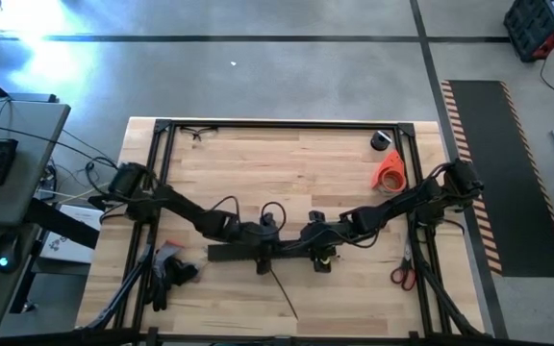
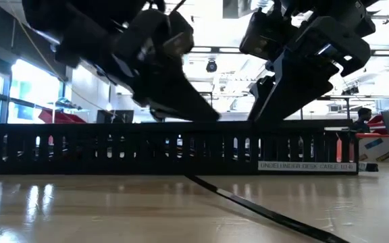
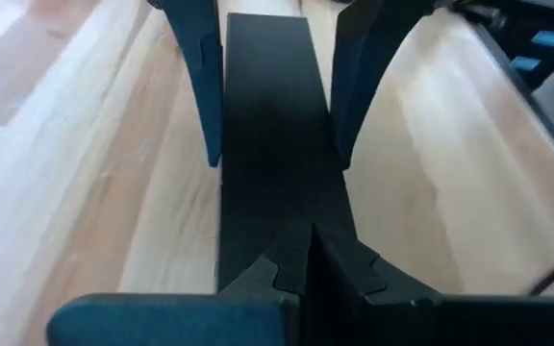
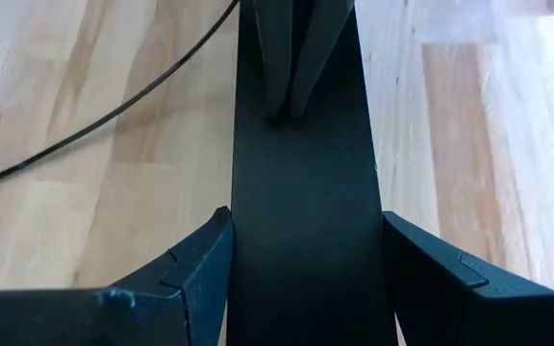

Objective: Ziptie cables
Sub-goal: Close the black cable duct with a black cable duct lid

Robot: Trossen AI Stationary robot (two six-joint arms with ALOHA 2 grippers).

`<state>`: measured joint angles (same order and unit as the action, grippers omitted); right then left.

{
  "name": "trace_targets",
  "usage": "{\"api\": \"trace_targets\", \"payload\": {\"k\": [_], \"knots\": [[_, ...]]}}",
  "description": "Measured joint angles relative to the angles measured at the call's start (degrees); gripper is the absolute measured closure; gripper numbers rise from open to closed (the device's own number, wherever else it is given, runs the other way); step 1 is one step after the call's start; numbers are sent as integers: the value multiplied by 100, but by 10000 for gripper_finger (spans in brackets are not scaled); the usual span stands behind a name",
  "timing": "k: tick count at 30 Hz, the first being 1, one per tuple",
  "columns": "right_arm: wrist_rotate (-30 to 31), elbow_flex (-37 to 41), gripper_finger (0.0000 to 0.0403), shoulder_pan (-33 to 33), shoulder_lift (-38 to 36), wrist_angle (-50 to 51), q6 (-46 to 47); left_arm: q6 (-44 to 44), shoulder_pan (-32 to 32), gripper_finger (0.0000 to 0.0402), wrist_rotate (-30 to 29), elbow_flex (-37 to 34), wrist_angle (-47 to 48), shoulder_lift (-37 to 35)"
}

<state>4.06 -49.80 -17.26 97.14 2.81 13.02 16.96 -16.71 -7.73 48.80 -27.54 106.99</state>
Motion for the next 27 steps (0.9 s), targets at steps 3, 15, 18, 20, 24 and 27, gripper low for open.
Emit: {"api": "trace_targets", "payload": {"k": [3,15,18,20,24,27], "knots": [[-60,2,199,-7,0,91,-3,180,71,401,135,21,-282,331],[-197,-4,61,72,-387,310,-284,336,94,401,162,37,-359,587],[147,-7,17,74,-793,674,-207,329,94,401,166,33,-359,587],[667,-4,14,-2,-1074,942,-146,302,94,401,164,32,-361,587],[1527,255,43,-268,-1359,929,255,277,94,401,165,28,-364,587],[1140,803,78,-416,-1452,106,498,242,90,401,161,26,-369,587]]}}
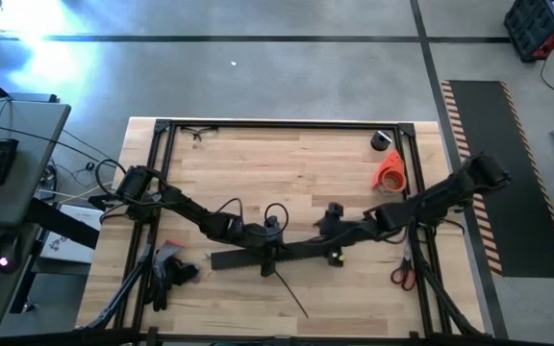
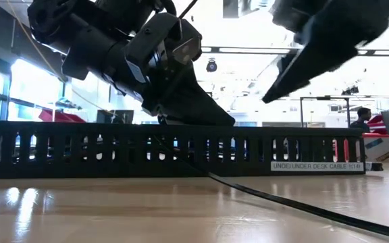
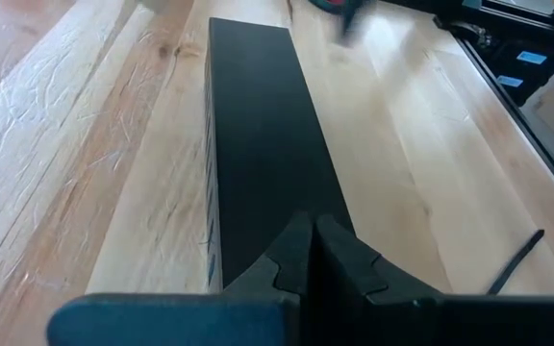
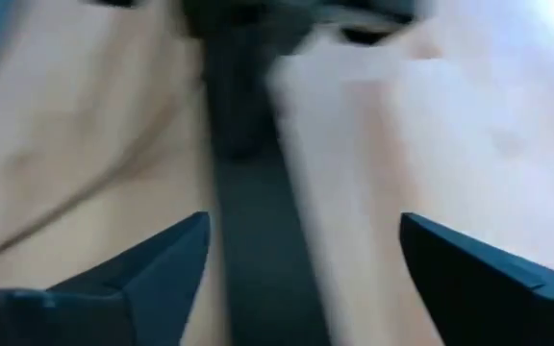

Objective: Ziptie cables
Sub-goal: Close the black cable duct with a black cable duct lid

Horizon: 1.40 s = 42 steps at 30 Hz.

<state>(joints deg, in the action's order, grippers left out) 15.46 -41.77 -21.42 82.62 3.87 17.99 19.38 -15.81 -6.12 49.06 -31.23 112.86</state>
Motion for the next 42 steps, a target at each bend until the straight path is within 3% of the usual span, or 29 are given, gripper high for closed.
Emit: {"api": "trace_targets", "payload": {"k": [3,6,12,14,18,23,27,31,42], "knots": [[-649,646,126,-152,-12,-1219,11,-3,-2,401,-3,-4,-15,2],[-697,1198,193,-218,-14,-2177,190,-13,-2,401,-6,-9,-35,2],[-432,1719,359,-139,255,-2430,617,101,60,401,73,-28,-378,-39],[-360,1723,391,-146,352,-2447,540,99,151,401,286,-36,-280,-211],[-234,1722,389,-146,334,-2387,516,11,285,401,303,-56,631,-1048],[20,1726,401,-152,322,-2277,520,127,90,402,131,-32,2868,-2390],[282,1730,402,-148,322,-2214,647,802,-397,402,-202,-78,4229,-3035],[357,1732,402,-107,322,-2186,755,1775,-928,402,-193,-142,5479,-3232],[394,1741,403,-34,331,-2199,905,3357,-1895,402,-347,-368,5313,-3006]]}}
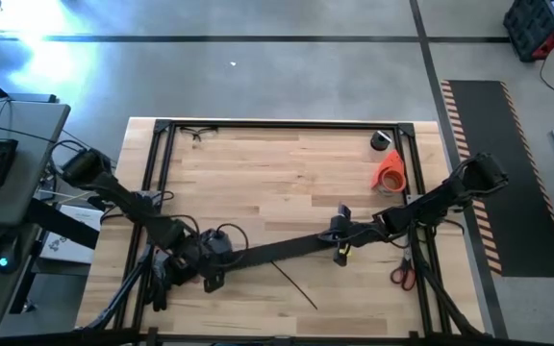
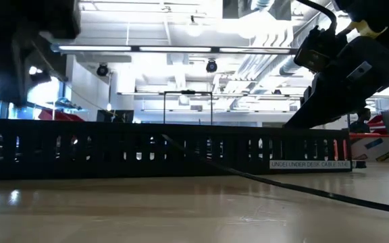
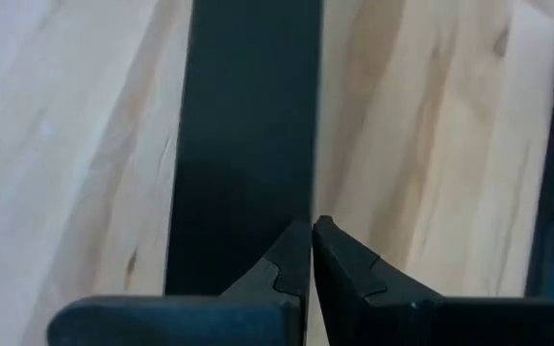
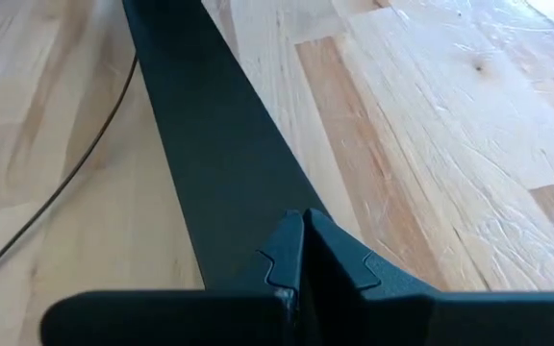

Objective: Ziptie cables
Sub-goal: Close the black cable duct with a black cable duct lid

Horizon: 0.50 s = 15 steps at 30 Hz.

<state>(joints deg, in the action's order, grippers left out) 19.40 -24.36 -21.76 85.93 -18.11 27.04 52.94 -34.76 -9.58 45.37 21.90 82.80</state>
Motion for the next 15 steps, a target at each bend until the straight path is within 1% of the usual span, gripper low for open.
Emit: {"api": "trace_targets", "payload": {"k": [4,7,11,15], "knots": [[66,7,403,2,7,-6,1,88,7,402,-55,-455,-782,136],[97,7,403,2,-15,25,0,-15,152,401,-125,-690,-868,162],[189,13,403,132,-150,346,242,-690,562,401,-336,-842,-839,55],[312,11,403,357,-461,936,443,-1495,1108,401,-958,-874,-630,-14]]}}
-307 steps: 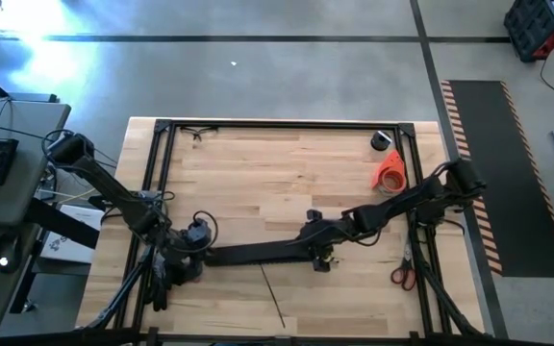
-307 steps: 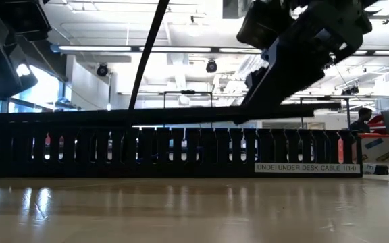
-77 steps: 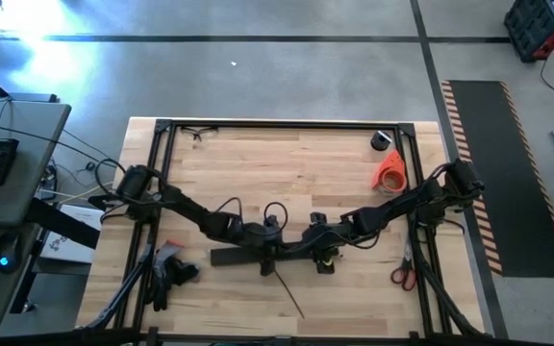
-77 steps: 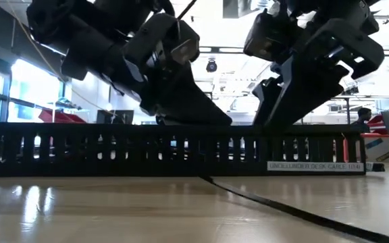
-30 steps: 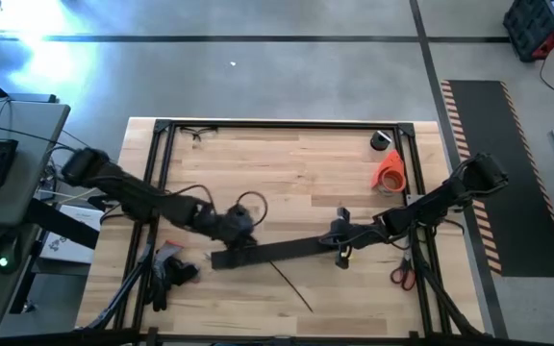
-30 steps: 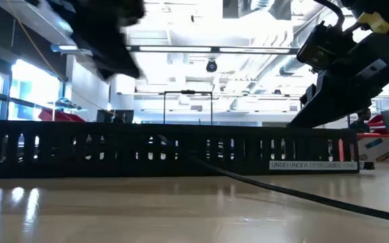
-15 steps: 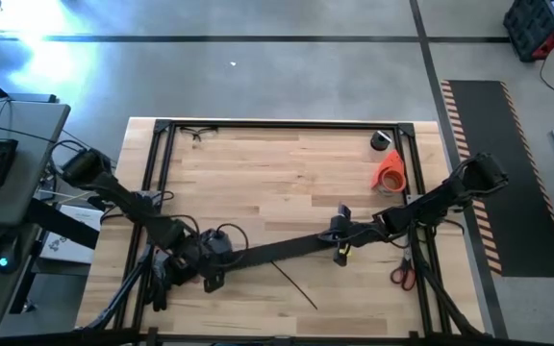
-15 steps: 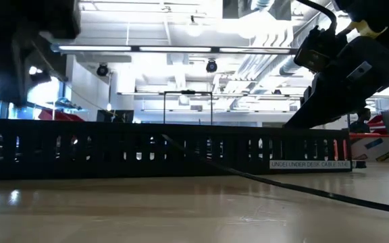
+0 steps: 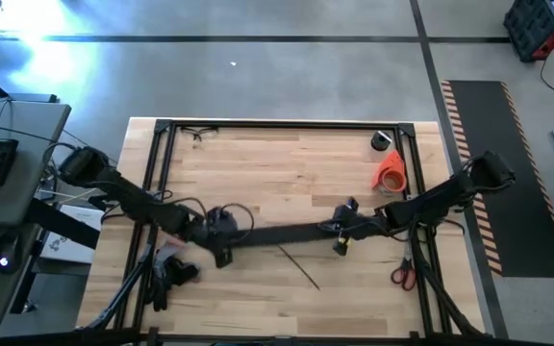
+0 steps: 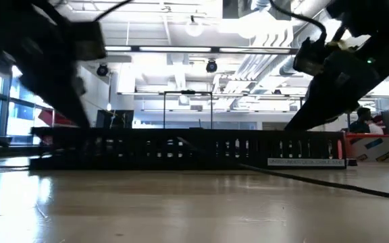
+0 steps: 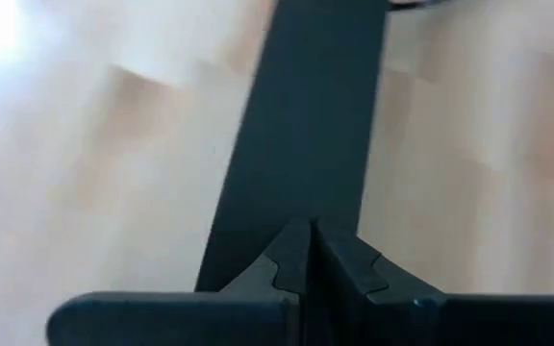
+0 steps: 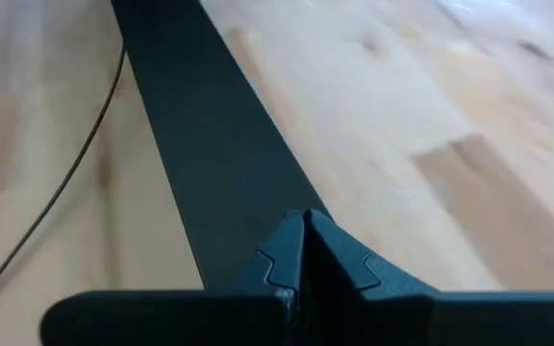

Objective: Ziptie cables
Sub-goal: Close the black cable duct with a black cable duct lid, then return to Home Position

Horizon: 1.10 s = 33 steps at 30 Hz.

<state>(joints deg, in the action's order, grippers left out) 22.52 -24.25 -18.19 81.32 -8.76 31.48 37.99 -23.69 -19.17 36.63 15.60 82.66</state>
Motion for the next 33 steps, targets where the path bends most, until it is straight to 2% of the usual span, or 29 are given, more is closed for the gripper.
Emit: {"api": "trace_targets", "payload": {"k": [6,11,16,23,27,33], "knots": [[-118,4,403,475,-426,688,32,-961,853,401,-405,-14,60,14],[-195,7,403,872,-492,775,-440,-1478,1312,401,-203,-30,-105,-81],[-395,9,403,1035,-753,789,-842,-1447,1537,401,-168,55,56,-509],[-364,-98,403,1246,-1929,1011,-1379,-1461,1869,401,-301,93,244,-1867],[-389,-96,403,1433,-2690,1519,-1595,-1562,1946,401,-432,88,620,-2800],[-414,-96,403,1612,-3837,2292,-1746,-1560,1957,401,-728,-653,414,-4527]]}}
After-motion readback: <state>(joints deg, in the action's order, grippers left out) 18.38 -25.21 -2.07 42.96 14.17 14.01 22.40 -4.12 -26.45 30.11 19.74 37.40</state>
